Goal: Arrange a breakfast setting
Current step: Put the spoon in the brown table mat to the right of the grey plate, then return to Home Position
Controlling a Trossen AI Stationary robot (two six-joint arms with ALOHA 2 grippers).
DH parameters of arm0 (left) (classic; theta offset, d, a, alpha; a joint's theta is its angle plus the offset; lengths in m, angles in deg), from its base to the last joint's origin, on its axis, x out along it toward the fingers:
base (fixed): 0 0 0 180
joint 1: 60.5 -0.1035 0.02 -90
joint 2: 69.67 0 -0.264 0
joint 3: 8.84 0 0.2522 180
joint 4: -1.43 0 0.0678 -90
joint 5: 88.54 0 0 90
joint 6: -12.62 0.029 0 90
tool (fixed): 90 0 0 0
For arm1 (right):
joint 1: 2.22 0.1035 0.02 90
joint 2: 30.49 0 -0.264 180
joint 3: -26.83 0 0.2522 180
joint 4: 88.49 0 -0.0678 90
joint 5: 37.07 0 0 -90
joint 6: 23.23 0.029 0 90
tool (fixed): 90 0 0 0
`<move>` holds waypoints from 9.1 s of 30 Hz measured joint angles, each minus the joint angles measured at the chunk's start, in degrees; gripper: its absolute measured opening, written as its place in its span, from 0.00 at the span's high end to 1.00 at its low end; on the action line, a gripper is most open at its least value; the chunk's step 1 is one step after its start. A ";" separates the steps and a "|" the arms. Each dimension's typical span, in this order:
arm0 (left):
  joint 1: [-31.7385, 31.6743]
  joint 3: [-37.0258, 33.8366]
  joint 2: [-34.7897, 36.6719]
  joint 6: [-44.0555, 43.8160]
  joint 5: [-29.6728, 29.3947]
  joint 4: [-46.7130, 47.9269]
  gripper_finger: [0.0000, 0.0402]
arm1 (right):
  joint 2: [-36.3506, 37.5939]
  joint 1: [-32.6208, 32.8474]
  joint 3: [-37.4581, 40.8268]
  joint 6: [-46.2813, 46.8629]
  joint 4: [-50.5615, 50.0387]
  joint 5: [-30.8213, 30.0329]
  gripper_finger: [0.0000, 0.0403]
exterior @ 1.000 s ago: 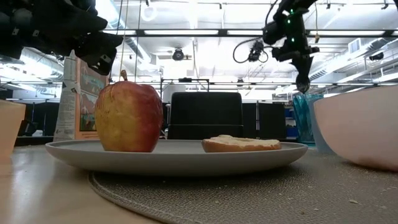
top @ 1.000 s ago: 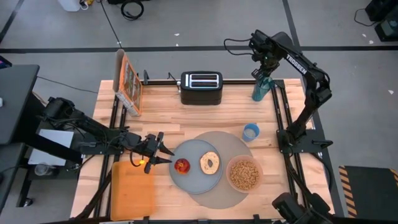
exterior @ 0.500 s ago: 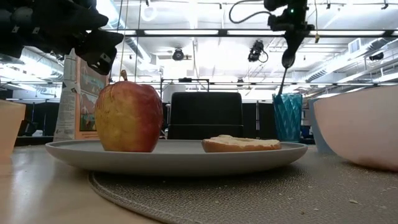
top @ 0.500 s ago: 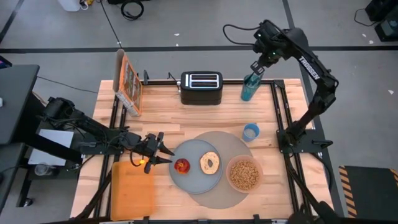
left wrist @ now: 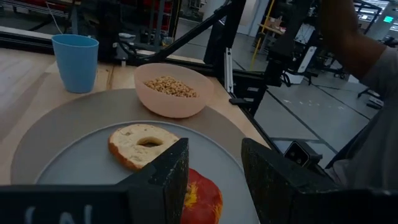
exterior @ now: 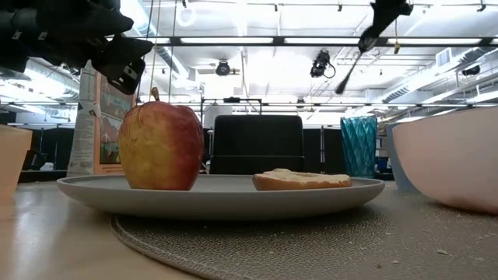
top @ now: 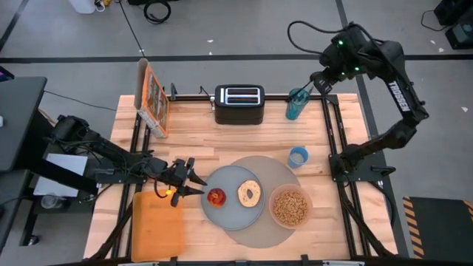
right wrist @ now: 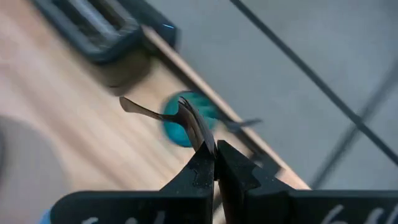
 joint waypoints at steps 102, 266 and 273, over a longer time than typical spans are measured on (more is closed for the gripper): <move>1.95 0.00 7.07 6.83 -11.66 3.04 0.61 | -0.16 31.74 50.33 5.50 47.04 28.29 0.63; 4.22 -12.33 64.26 6.47 -9.20 39.94 0.91 | 78.91 37.64 113.33 8.85 113.13 -3.69 0.67; 4.22 -12.33 64.26 6.47 -9.20 39.93 0.91 | 78.91 37.63 113.33 8.85 113.14 -3.69 0.68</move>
